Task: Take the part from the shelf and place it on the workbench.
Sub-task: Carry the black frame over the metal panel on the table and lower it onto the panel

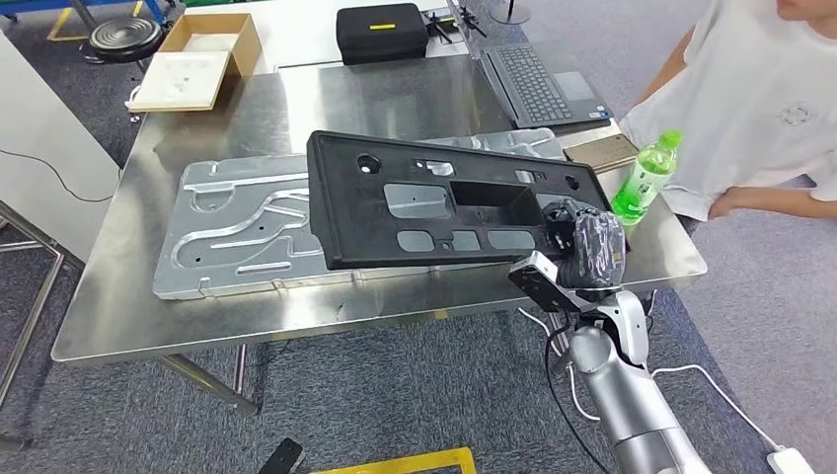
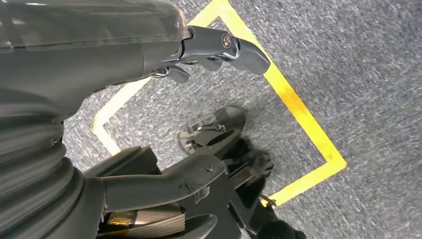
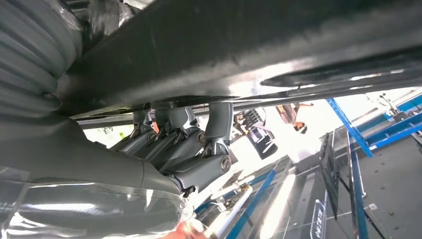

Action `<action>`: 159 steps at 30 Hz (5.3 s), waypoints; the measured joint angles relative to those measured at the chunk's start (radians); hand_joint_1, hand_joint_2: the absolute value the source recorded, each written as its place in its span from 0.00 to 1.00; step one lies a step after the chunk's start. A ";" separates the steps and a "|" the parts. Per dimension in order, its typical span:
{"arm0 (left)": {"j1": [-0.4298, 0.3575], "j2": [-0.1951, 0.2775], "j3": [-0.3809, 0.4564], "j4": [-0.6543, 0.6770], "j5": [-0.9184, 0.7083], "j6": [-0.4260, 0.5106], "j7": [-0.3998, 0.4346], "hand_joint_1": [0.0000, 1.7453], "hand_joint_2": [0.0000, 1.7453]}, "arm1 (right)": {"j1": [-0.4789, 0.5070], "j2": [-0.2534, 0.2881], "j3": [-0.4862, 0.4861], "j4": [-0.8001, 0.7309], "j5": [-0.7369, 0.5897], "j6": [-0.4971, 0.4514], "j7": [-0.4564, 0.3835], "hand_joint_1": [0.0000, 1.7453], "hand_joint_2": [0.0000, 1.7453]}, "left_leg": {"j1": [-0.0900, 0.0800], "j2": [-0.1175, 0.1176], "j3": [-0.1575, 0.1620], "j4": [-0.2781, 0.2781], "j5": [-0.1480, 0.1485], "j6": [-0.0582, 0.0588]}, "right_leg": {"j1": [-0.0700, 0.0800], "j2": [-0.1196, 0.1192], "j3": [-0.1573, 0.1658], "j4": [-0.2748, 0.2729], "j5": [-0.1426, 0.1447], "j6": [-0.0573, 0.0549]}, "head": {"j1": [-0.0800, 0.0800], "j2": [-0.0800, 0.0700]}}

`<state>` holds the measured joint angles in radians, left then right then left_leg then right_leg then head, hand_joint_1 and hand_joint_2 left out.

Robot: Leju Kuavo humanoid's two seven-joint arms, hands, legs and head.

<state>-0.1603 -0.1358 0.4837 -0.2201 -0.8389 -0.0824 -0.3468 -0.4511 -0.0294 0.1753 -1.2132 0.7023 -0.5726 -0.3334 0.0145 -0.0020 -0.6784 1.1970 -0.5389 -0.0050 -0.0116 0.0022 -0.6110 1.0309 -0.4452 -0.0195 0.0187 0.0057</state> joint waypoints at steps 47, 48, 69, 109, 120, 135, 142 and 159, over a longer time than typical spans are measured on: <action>-0.007 -0.002 0.000 0.000 -0.016 -0.028 -0.013 0.00 1.00 | 0.078 -0.036 -0.022 -0.040 0.185 -0.039 0.018 1.00 1.00 | -0.011 -0.008 0.093 -0.194 0.105 0.054 | 0.006 0.003 -0.095 0.214 -0.121 0.037 | 0.001 0.000; -0.007 -0.003 0.000 0.000 -0.018 -0.029 -0.015 0.00 1.00 | 0.077 -0.039 -0.022 -0.041 0.194 -0.037 0.024 1.00 1.00 | -0.011 -0.012 0.092 -0.193 0.104 0.054 | 0.002 0.003 -0.116 0.257 -0.133 0.041 | 0.001 0.000; -0.009 -0.007 0.000 0.000 -0.023 -0.034 -0.026 0.00 1.00 | 0.054 -0.058 -0.021 -0.055 0.200 -0.002 0.049 1.00 1.00 | -0.009 -0.003 0.061 -0.135 0.092 0.024 | 0.006 -0.014 0.013 0.012 -0.023 0.006 | -0.001 0.000; -0.016 -0.012 0.000 0.000 -0.029 -0.039 -0.037 0.00 1.00 | 0.052 -0.081 -0.017 -0.016 0.231 -0.014 0.064 1.00 1.00 | -0.013 0.000 0.092 -0.193 0.104 0.053 | -0.001 -0.009 -0.109 0.229 -0.119 0.041 | 0.000 0.000; -0.016 -0.013 0.000 0.000 -0.032 -0.043 -0.041 0.00 1.00 | 0.062 -0.085 -0.028 -0.012 0.191 0.000 0.036 1.00 1.00 | -0.011 -0.008 0.075 -0.148 0.070 0.013 | -0.005 -0.005 -0.014 0.017 -0.004 0.013 | 0.000 0.000; -0.019 -0.014 0.000 0.000 -0.043 -0.039 -0.039 0.00 1.00 | 0.073 -0.084 -0.029 -0.016 0.228 -0.049 0.033 1.00 1.00 | -0.031 0.030 0.083 -0.185 0.098 0.055 | 0.014 -0.085 0.000 0.024 -0.024 0.016 | -0.001 0.000; -0.017 -0.018 -0.001 0.000 -0.044 -0.039 -0.039 0.00 1.00 | 0.080 -0.087 -0.032 -0.013 0.227 -0.045 0.033 1.00 1.00 | -0.020 -0.026 0.089 -0.192 0.109 0.061 | -0.004 -0.004 -0.106 0.243 -0.102 0.042 | 0.000 0.000; -0.020 -0.019 -0.004 0.000 -0.059 -0.036 -0.049 0.00 1.00 | 0.062 -0.084 -0.037 -0.005 0.173 0.003 0.022 1.00 1.00 | -0.015 -0.008 0.009 -0.023 0.052 0.018 | 0.002 -0.012 0.000 0.014 -0.014 -0.002 | -0.002 0.000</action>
<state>-0.1801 -0.1545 0.4798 -0.2201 -0.8976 -0.1186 -0.3956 -0.3895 -0.1137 0.1385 -1.2180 0.8756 -0.5698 -0.3113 0.0000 -0.0097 -0.6692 1.1742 -0.4865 0.0129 -0.0099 -0.0096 -0.6113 1.0450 -0.4596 -0.0217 0.0166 0.0057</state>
